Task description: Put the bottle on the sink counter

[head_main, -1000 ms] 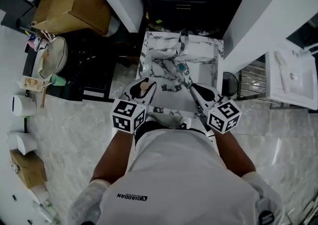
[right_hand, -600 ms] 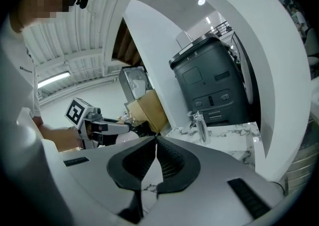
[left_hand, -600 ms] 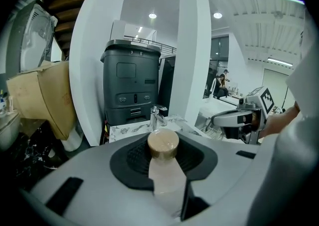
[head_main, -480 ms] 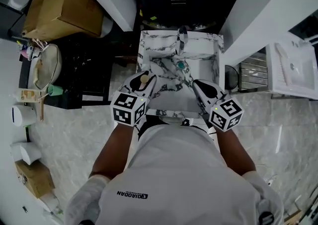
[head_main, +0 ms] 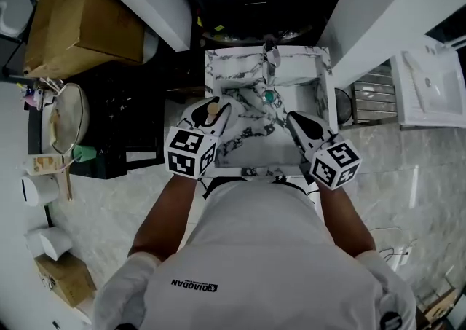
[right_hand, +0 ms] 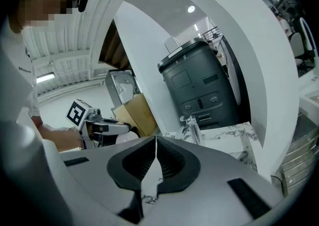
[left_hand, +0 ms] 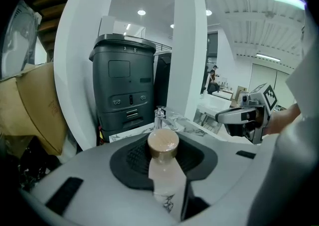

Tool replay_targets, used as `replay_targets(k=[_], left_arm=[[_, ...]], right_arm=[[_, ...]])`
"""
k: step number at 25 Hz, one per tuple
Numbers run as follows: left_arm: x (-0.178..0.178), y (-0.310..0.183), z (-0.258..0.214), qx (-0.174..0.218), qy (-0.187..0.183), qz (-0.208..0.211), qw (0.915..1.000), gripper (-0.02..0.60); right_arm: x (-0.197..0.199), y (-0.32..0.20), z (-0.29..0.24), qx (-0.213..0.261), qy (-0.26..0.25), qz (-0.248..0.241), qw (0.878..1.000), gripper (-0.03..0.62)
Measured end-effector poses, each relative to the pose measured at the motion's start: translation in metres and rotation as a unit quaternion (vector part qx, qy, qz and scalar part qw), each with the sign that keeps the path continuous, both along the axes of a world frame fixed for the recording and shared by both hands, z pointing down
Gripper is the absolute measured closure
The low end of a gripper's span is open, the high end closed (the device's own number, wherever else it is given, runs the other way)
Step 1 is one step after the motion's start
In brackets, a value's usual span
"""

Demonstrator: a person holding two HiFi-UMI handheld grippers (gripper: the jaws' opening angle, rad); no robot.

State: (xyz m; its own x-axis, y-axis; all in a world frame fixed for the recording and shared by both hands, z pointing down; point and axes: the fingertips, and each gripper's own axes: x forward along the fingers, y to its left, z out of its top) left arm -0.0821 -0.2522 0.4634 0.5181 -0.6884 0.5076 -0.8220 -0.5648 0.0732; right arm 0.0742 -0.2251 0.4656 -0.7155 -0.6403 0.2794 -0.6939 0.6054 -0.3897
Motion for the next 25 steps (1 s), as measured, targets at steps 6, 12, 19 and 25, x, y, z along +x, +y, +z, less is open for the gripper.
replay_targets(k=[6, 12, 19, 25], left_arm=[[-0.007, -0.022, 0.007, 0.001, 0.003, 0.003, 1.0, 0.454], [-0.012, -0.044, 0.018, 0.002, -0.001, 0.001, 1.0, 0.454], [-0.02, -0.067, 0.029, 0.004, -0.006, 0.003, 1.0, 0.454], [-0.024, -0.09, 0.031, 0.01, -0.004, 0.003, 0.9999, 0.454]], right_arm=[[-0.011, -0.003, 0.005, -0.008, 0.011, -0.002, 1.0, 0.553], [-0.019, -0.012, 0.011, -0.017, 0.013, -0.004, 1.0, 0.552], [-0.032, -0.02, 0.01, -0.021, 0.013, -0.004, 1.0, 0.552], [-0.037, -0.023, 0.014, -0.028, 0.015, 0.005, 0.999, 0.552]])
